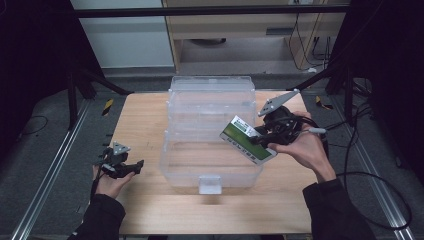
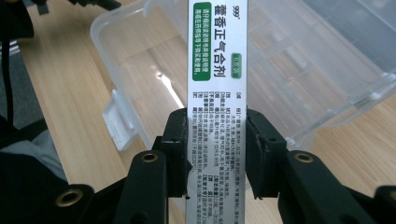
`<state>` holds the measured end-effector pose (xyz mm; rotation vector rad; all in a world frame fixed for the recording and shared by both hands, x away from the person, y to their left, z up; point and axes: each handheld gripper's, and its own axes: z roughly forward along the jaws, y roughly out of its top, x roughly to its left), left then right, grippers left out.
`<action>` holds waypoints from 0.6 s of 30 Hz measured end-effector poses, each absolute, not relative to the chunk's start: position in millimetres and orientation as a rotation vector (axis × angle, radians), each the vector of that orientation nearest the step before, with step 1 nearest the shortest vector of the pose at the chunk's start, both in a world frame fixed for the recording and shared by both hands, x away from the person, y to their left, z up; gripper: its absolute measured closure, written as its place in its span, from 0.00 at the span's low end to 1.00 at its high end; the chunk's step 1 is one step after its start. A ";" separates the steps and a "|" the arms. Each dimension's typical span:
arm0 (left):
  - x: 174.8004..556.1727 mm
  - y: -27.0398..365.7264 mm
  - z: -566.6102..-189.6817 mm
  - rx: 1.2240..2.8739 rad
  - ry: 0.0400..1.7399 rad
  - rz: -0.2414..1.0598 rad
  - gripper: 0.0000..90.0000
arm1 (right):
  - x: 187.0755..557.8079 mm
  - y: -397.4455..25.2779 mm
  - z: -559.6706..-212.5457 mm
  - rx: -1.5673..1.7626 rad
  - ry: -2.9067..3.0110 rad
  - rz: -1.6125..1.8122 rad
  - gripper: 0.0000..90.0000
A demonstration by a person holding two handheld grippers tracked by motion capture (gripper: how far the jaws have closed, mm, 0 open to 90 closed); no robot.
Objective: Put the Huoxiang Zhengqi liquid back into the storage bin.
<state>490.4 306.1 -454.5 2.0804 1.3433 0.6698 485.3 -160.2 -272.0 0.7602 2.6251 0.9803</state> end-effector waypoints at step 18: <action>491.1 307.2 -456.6 2.086 1.351 0.667 0.36 | 503.3 -146.0 -285.3 0.523 2.786 0.909 0.71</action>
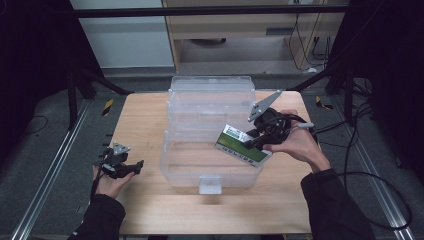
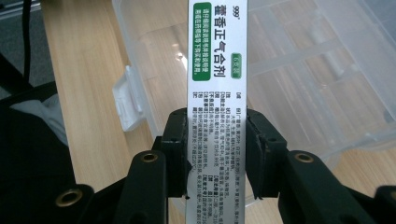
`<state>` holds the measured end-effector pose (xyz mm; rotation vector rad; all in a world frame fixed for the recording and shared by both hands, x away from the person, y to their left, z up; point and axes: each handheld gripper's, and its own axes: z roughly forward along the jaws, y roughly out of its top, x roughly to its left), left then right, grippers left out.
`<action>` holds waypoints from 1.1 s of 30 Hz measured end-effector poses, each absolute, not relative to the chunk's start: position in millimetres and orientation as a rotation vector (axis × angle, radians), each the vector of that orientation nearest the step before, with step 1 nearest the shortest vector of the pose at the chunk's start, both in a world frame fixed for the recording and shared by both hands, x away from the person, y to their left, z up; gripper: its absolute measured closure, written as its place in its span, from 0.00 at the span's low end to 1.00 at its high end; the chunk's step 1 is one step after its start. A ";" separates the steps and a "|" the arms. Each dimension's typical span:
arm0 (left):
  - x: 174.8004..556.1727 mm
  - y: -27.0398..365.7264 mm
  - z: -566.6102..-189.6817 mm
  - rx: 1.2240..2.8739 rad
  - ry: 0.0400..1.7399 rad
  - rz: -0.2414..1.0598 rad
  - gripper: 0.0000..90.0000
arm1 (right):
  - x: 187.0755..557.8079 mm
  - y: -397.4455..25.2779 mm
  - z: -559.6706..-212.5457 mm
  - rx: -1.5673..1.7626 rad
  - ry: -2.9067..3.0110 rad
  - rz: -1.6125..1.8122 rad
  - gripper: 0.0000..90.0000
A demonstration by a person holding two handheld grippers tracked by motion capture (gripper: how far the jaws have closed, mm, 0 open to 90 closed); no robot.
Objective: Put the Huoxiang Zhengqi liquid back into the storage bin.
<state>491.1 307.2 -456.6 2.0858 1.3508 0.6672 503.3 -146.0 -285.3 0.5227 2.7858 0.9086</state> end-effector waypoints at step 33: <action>492.2 308.4 -460.1 2.095 1.356 0.658 0.36 | 521.3 -108.1 -325.1 0.169 2.970 0.649 0.71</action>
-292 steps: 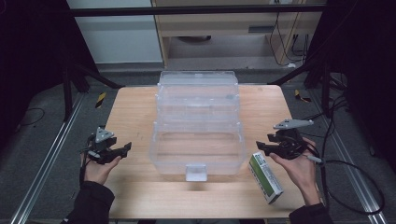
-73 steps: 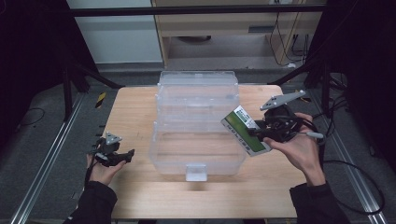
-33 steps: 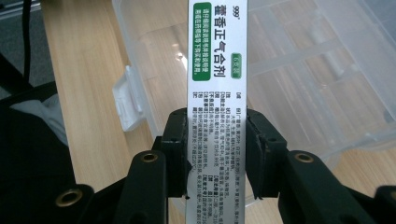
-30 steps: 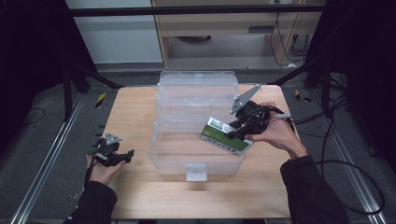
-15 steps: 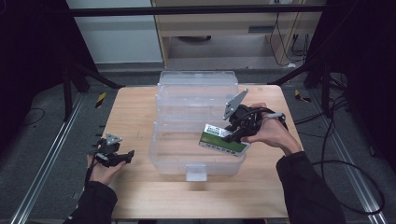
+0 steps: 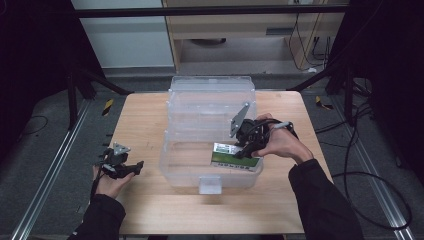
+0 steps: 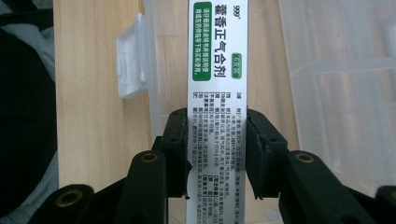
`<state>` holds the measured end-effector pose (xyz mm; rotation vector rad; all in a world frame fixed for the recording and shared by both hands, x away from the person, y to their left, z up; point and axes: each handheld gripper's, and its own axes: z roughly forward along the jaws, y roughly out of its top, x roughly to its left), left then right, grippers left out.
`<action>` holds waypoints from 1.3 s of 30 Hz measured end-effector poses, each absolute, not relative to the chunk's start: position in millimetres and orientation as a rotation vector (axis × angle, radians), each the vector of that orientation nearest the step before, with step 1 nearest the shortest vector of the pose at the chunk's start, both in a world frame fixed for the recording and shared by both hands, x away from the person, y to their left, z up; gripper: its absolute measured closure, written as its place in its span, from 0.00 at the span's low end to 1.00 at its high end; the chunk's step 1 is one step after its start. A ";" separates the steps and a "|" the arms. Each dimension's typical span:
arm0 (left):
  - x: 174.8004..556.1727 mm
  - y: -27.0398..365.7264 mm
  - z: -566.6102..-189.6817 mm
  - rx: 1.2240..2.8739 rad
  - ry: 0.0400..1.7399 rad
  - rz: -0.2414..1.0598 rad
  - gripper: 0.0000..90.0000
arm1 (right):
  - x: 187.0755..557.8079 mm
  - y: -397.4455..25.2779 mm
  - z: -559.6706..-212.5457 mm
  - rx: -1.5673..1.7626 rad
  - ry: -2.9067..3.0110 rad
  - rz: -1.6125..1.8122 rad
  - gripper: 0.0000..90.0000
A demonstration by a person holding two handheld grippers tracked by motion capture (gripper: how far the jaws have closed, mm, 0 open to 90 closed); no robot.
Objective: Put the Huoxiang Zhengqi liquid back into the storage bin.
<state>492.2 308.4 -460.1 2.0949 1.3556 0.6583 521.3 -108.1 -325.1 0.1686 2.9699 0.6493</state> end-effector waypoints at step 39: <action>493.1 308.6 -462.1 2.105 1.354 0.653 0.36 | 527.4 -94.9 -365.7 0.060 3.064 0.442 0.71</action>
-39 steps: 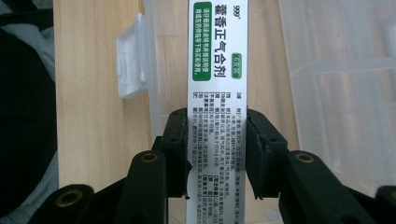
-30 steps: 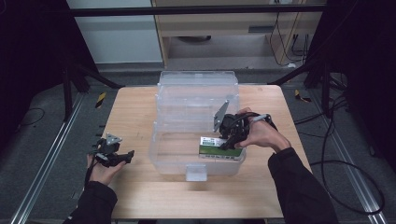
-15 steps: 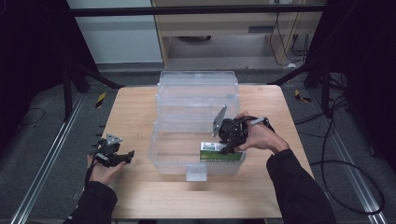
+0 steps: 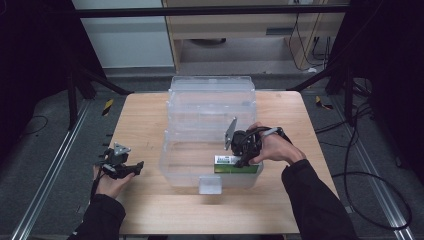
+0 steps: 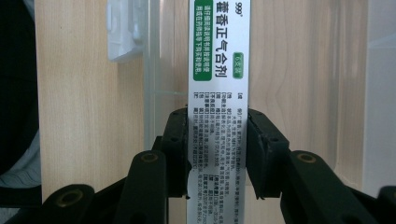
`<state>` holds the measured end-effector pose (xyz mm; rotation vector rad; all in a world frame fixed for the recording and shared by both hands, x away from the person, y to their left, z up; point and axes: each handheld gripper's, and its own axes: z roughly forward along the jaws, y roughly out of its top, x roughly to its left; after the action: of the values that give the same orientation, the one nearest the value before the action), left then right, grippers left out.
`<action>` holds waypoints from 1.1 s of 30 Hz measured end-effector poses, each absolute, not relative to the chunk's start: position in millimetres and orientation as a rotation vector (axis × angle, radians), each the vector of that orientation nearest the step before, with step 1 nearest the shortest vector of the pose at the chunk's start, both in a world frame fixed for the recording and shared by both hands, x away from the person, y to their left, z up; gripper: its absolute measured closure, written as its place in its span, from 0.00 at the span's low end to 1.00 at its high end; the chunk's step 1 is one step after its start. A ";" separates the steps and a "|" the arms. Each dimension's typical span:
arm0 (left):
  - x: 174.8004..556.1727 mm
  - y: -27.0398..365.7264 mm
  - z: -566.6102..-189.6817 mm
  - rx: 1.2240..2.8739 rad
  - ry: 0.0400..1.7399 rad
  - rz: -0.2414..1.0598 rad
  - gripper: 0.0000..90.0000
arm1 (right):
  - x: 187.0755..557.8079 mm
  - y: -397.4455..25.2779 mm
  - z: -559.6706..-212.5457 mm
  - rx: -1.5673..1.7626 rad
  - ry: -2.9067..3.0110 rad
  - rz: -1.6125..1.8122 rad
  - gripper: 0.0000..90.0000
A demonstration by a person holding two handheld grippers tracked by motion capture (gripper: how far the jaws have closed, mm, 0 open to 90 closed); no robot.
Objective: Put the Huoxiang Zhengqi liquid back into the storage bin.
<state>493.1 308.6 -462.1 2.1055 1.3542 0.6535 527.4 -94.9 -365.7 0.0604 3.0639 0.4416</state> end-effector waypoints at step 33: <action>493.2 306.9 -462.9 2.117 1.347 0.648 0.35 | 522.9 -93.8 -374.0 0.097 3.045 0.424 0.70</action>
<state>493.2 306.9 -462.9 2.1169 1.3473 0.6481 522.9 -93.8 -374.0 0.0971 3.0449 0.4239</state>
